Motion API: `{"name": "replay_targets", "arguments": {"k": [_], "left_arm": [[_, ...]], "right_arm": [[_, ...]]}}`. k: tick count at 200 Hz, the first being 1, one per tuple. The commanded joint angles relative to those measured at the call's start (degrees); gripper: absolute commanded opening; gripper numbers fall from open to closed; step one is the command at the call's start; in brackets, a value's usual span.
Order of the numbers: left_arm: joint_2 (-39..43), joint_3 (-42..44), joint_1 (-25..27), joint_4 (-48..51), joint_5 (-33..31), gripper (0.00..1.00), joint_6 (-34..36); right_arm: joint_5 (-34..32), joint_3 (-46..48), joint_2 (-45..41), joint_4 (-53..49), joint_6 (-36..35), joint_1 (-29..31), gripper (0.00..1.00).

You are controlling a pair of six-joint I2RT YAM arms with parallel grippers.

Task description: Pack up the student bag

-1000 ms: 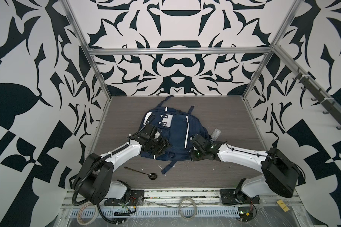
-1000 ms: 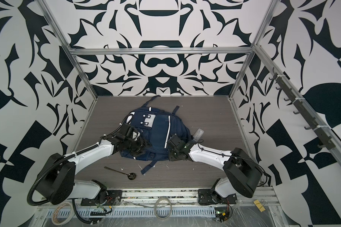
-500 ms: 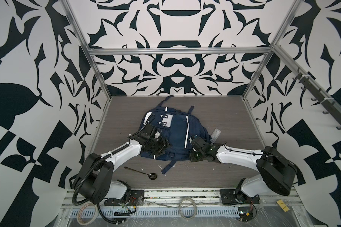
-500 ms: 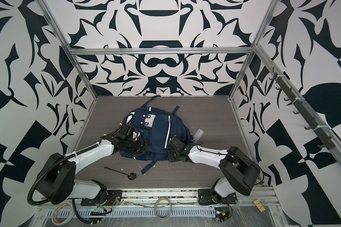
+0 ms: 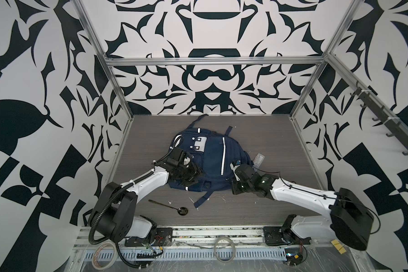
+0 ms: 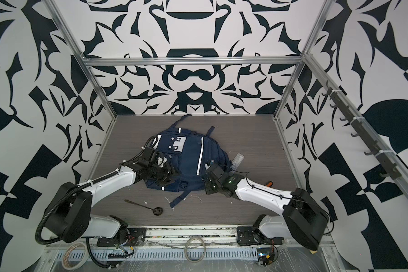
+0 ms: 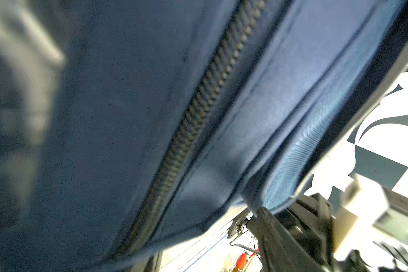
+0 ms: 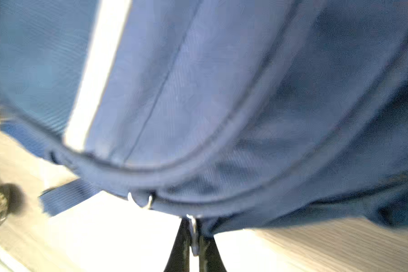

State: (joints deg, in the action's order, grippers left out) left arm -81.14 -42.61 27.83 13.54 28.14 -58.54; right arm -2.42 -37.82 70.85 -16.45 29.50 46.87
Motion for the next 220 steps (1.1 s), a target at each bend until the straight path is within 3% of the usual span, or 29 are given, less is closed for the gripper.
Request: {"name": "replay_targets", "arguments": {"k": [1, 31, 83, 109, 133, 179, 220], "left_arm": [[-1.46, 1.88, -2.43, -4.08, -3.24, 0.63, 0.01], [-3.37, 5.88, -5.90, -8.97, -2.96, 0.63, -0.68], [-5.56, 6.14, -9.08, -10.16, -2.52, 0.63, 2.41], [-7.06, 6.20, -10.11, -11.70, -1.95, 0.64, 3.40], [-8.21, 7.30, -11.16, -13.97, -1.19, 0.64, 3.37], [-8.90, 8.08, -12.89, -15.40, -0.14, 0.63, 4.39], [-9.03, 8.02, -13.88, -14.64, -0.19, 0.63, 5.76]], "right_arm": [[-5.99, 0.29, -5.11, -10.21, -4.45, -0.30, 0.00], [-5.26, 0.14, -7.86, -11.30, -3.81, -0.33, 0.00], [-8.10, -7.35, 0.11, -19.54, -4.98, -0.30, 0.00], [-9.94, -9.21, 1.04, -21.28, -5.42, -0.31, 0.11], [-11.66, -10.95, 1.20, -23.83, -4.91, -0.31, 0.13], [-12.84, -12.26, -0.29, -26.47, -2.58, -0.33, 0.00], [-18.15, -12.73, -2.56, -29.10, -2.01, -0.69, 0.00]]}}
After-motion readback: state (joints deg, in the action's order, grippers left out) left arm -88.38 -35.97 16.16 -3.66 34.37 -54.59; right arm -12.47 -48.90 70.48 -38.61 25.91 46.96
